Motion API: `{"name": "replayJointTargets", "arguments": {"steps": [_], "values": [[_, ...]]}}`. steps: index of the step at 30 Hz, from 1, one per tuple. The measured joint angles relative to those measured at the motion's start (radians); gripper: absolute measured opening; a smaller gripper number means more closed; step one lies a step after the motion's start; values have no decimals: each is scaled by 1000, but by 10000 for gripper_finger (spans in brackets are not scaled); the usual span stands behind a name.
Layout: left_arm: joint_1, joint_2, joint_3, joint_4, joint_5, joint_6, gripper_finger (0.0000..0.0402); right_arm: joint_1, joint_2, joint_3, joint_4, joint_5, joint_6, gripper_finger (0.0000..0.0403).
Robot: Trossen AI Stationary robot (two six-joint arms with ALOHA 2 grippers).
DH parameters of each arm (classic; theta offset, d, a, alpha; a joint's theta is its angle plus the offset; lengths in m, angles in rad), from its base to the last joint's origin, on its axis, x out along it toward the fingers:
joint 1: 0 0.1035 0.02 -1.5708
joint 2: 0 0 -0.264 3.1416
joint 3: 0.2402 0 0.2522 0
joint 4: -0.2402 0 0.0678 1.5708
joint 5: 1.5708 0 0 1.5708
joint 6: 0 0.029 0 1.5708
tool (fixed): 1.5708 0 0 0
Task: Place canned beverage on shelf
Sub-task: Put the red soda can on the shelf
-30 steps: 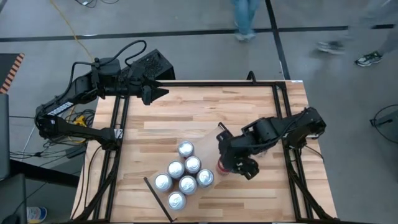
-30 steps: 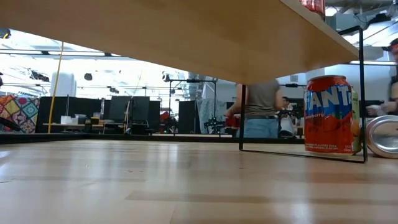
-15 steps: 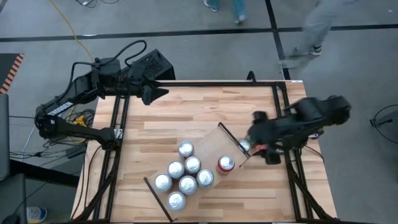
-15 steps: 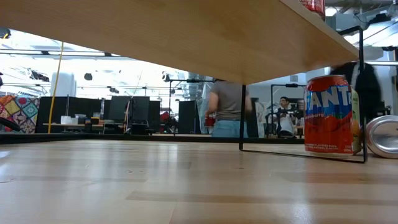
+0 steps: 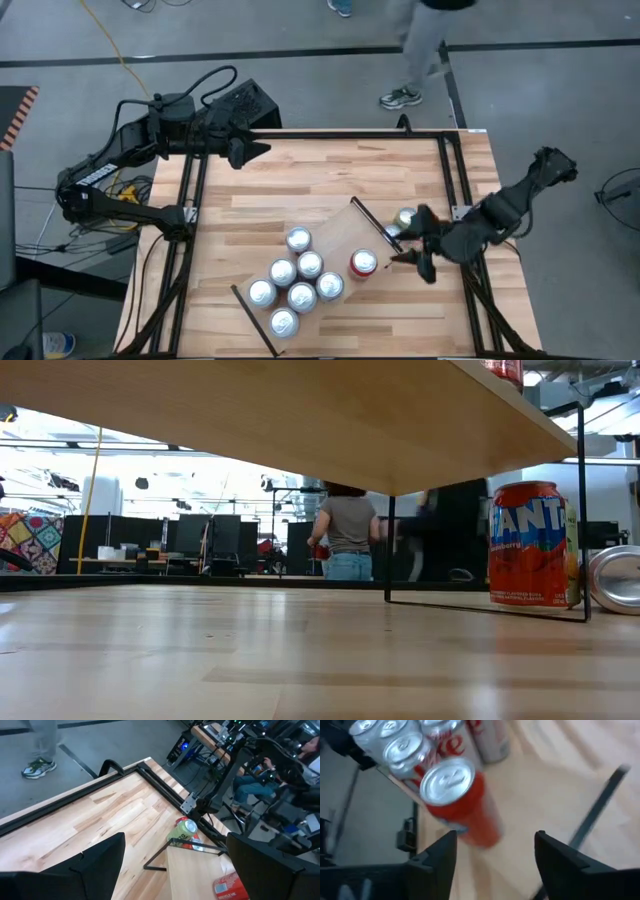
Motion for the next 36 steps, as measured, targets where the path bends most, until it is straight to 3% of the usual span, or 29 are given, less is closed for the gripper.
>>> {"name": "replayJointTargets", "arguments": {"steps": [4,13,17,26,32,36], "values": [[0,0,0,-16,-11,-1,332,61,38,-70,67,58,107,207],[0,0,0,-16,-44,-11,332,69,165,-72,121,80,83,95],[0,0,0,-16,-44,-20,332,56,179,-72,116,80,31,64],[0,0,0,-16,-45,-24,332,-18,167,-72,161,77,-112,39],[0,0,0,-16,-45,-24,332,-72,178,-71,259,-26,-239,34],[0,0,0,-17,-45,-24,332,-107,177,-70,276,-34,-292,30]]}}
